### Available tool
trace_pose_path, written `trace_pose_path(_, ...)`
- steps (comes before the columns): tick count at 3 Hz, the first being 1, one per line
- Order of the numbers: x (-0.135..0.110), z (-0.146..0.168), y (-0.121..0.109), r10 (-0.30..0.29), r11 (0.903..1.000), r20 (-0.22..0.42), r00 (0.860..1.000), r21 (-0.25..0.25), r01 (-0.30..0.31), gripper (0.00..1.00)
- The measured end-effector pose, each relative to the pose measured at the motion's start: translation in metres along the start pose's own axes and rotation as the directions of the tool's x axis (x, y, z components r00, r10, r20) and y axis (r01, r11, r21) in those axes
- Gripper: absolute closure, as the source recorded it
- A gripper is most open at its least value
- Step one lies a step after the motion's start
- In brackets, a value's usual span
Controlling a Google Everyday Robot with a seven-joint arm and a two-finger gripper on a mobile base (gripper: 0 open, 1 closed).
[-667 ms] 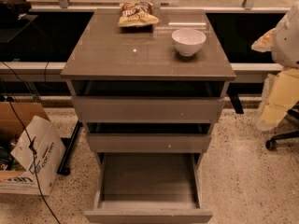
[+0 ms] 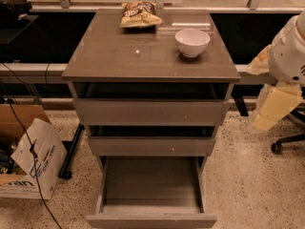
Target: Close bottom drawer
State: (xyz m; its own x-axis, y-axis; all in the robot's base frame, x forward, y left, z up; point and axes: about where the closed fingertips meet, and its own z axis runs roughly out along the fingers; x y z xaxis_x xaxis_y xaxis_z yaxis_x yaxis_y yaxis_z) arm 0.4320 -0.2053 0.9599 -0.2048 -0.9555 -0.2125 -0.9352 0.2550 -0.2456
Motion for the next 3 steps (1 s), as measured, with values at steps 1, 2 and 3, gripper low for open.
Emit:
trace_pose_path(1,-0.006,0.023,0.014,0.015,0.9999,0.040,0.999,0.008,-0.015,0.48)
trace_pose_path(2,-0.007,0.060,0.013,0.053,0.9984,0.097,0.994,0.017,-0.055,0.71)
trace_pose_path(3,-0.001,0.100,0.010,0.121,0.9924,0.196,0.973,0.002,-0.123,0.94)
